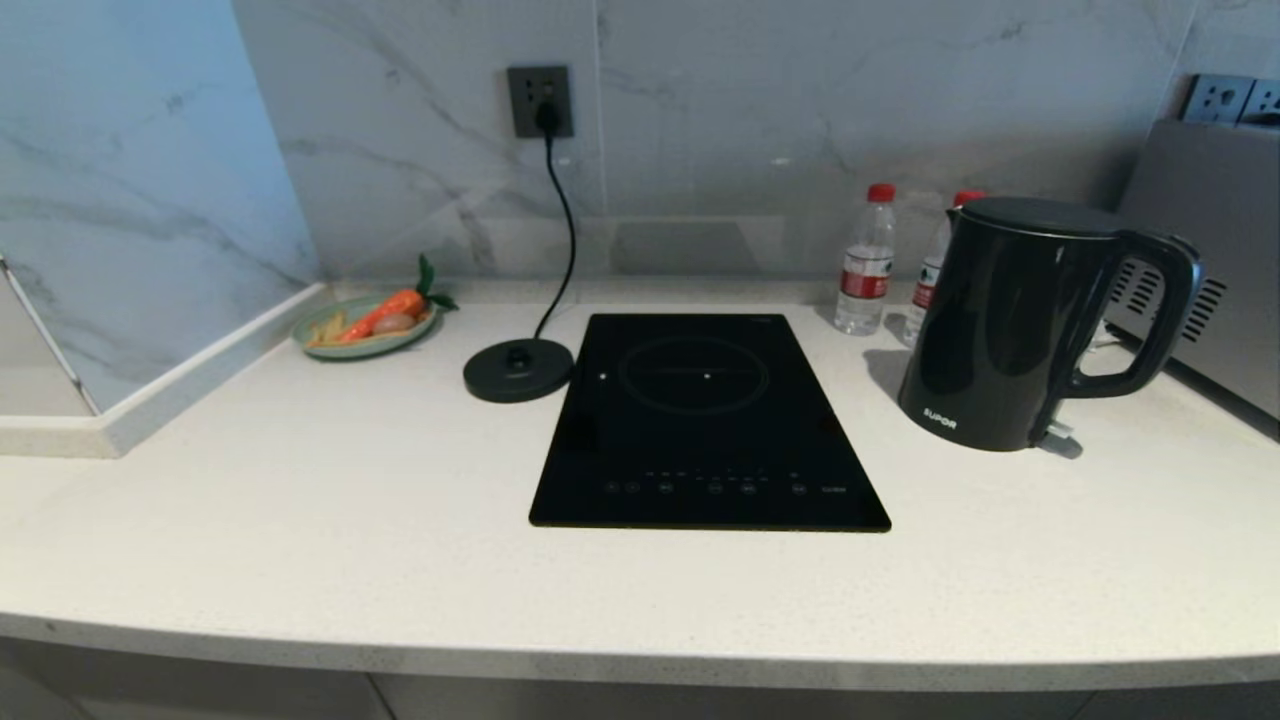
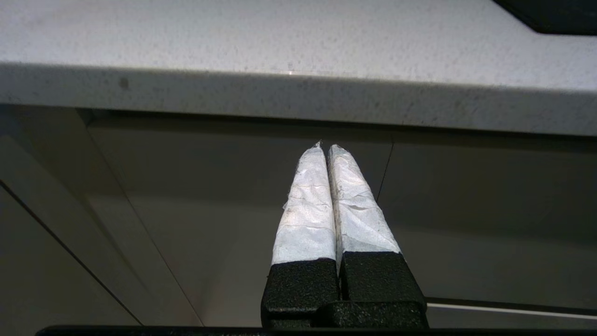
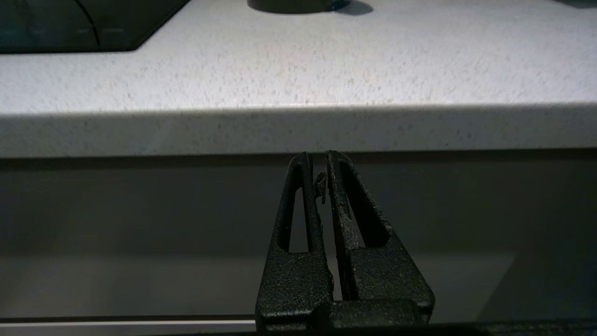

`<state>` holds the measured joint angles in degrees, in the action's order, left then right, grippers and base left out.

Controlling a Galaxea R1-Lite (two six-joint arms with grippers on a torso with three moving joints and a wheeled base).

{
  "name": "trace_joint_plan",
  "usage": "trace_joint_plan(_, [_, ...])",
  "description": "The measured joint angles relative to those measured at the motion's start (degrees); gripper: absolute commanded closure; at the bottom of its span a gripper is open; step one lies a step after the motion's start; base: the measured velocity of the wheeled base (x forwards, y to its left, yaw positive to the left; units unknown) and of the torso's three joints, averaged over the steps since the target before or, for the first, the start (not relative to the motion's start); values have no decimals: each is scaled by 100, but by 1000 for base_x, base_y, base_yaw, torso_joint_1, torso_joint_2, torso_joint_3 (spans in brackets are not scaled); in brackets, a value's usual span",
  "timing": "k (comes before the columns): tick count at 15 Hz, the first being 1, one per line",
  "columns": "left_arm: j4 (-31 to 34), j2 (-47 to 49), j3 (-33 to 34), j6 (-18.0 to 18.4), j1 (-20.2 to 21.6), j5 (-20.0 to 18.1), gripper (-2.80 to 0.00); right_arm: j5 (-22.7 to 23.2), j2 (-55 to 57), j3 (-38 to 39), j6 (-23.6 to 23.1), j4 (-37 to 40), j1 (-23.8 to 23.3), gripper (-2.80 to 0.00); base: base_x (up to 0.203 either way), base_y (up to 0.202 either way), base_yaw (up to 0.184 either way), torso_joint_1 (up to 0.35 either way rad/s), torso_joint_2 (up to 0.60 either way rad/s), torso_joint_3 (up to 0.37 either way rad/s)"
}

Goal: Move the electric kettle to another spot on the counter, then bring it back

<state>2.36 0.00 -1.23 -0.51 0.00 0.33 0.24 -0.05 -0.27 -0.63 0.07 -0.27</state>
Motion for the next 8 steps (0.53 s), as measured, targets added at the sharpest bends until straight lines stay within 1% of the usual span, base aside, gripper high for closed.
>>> trace_joint_plan(3, [2, 0, 0, 5, 0, -2, 0, 0, 0, 0, 0, -1, 0, 0, 0, 0, 0, -94, 466, 365])
trace_joint_plan(4, [0, 0, 2, 0, 0, -1, 0, 0, 0, 0, -10, 0, 0, 0, 0, 0, 0, -46, 243, 194])
trace_joint_plan(8, [0, 0, 0, 0, 0, -1, 0, 0, 0, 0, -32, -10, 0, 0, 0, 0, 0, -11, 74, 61])
